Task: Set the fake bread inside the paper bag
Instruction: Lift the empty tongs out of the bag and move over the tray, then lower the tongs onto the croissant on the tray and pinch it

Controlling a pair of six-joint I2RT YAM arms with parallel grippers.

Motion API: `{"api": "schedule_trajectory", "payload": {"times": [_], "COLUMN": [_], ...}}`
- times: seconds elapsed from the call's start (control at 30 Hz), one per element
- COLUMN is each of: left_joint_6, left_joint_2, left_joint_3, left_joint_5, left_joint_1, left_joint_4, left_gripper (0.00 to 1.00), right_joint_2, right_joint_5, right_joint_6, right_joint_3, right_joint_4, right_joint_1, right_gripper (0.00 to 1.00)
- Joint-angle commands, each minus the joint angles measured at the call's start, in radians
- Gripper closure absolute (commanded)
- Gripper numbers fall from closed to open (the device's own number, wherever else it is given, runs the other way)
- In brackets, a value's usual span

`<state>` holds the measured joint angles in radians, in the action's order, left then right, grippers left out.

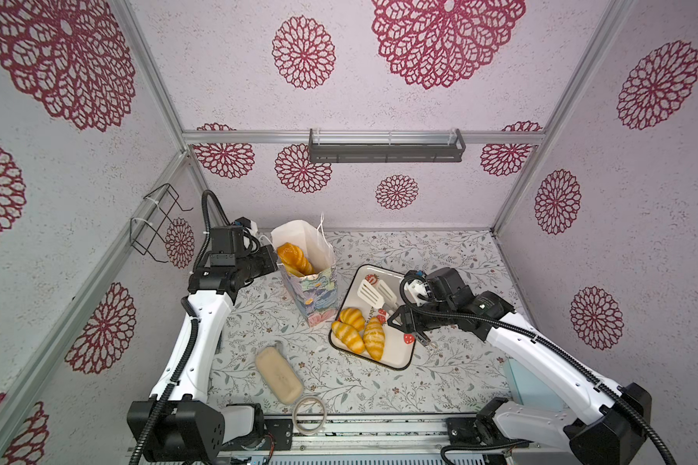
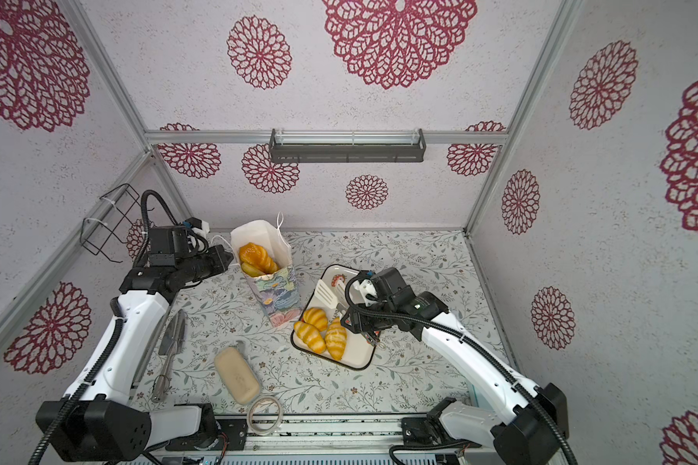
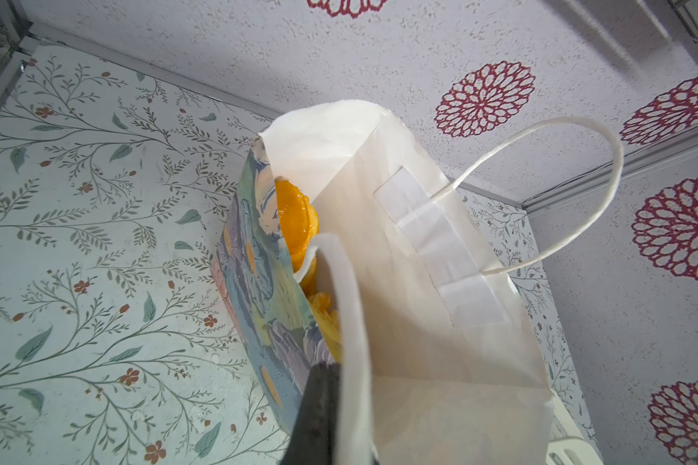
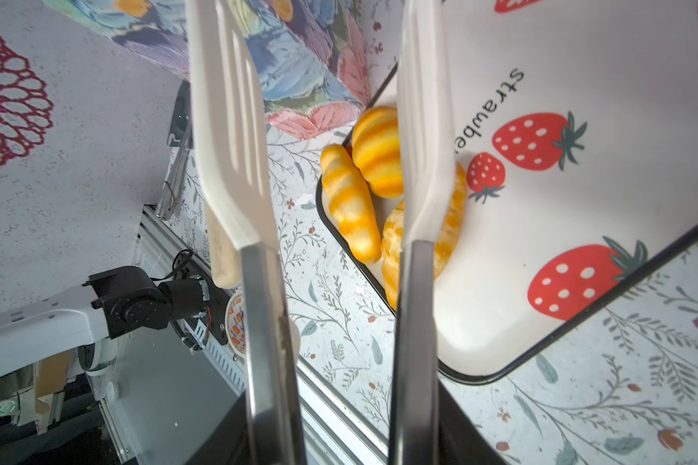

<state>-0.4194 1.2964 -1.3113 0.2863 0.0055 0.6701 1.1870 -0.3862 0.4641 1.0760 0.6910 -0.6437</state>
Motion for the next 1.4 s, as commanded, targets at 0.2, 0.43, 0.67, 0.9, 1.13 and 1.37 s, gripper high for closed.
{"api": "schedule_trajectory", "payload": {"times": [0.2,0.43,0.67,0.9,1.13,1.37], "left_joint_6": [-0.002,-0.003,-0.004,-0.004,-0.004,-0.004], "left_joint_2": [-0.005,0.000,0.001,0.003,0.006,0.006], "left_joint_3": [0.012,0.012,0.012,0.013,0.012,0.012], "left_joint_5": [0.010,0.011,0.012,0.012,0.013,0.013], "left_joint_1": [0.005,0.005,0.005,0.005,0.005,0.005], "left_joint_4": [-0.019,-0.018,-0.018,-0.018,-0.019,-0.018], "left_gripper": [1.00,1.00,1.00,1.00,1.00,1.00], "right_joint_2": [-0.040,-0.041,-0.018,0.008,0.031,0.054], "right_joint_5": [0.018,0.028,0.039,0.026,0.022,0.021], "right_joint_6": [-0.004,-0.006,-0.011,-0.016,-0.023,-0.024], "right_joint_3": [-0.038,-0.084,-0.108,-0.129,-0.137,-0.144], "right_joint_4": [0.085,0.114,0.108,0.091,0.091,0.079], "right_joint_1": [0.002,-0.003,-0.020,-0.028,-0.034,-0.045], "right_gripper": [0.48,0.48,0.46,0.46,0.45,0.44]}}
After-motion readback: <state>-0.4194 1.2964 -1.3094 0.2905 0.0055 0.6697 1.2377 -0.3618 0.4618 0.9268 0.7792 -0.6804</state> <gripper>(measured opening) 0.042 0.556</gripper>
